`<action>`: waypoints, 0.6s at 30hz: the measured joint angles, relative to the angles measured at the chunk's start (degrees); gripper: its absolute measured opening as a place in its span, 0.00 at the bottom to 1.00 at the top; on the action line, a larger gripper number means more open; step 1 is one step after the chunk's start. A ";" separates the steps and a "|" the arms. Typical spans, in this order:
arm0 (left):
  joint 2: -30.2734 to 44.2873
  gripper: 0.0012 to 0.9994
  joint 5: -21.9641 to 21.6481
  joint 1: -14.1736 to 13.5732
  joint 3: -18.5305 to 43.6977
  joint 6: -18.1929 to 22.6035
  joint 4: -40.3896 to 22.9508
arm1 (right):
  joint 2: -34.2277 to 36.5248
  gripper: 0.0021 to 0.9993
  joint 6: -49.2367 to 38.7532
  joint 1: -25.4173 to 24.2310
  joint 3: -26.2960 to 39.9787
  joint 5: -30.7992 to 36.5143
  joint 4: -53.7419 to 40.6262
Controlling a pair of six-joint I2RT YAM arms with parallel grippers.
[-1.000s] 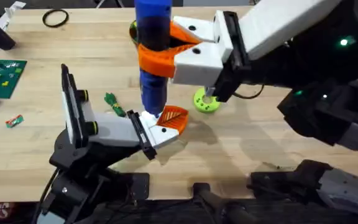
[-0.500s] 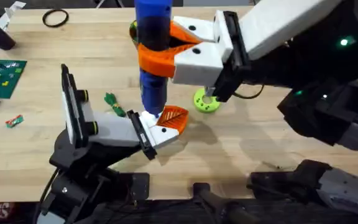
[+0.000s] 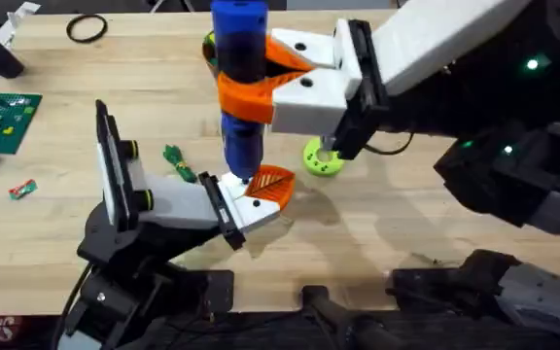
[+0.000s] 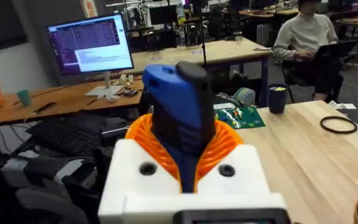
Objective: Pick up the gripper from the table and insert it into the empty holder that is missing its gripper. Then pick up a screw, insert it into the mounting hole, and use the screwdriver to tighten it. Finally, clean up the table by picking up the vegetable and placing it into the bucket.
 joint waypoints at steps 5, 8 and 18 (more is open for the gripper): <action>0.00 0.01 0.00 0.00 0.00 0.02 0.00 | 0.02 0.06 0.00 0.00 -0.02 -0.26 0.00; 0.00 0.01 0.00 0.00 0.00 0.02 0.00 | 0.00 0.06 0.00 0.00 -0.02 -0.45 0.00; 0.00 0.01 0.00 0.00 0.00 0.00 -0.02 | 0.02 0.06 -0.39 -0.04 -0.02 -0.41 -1.27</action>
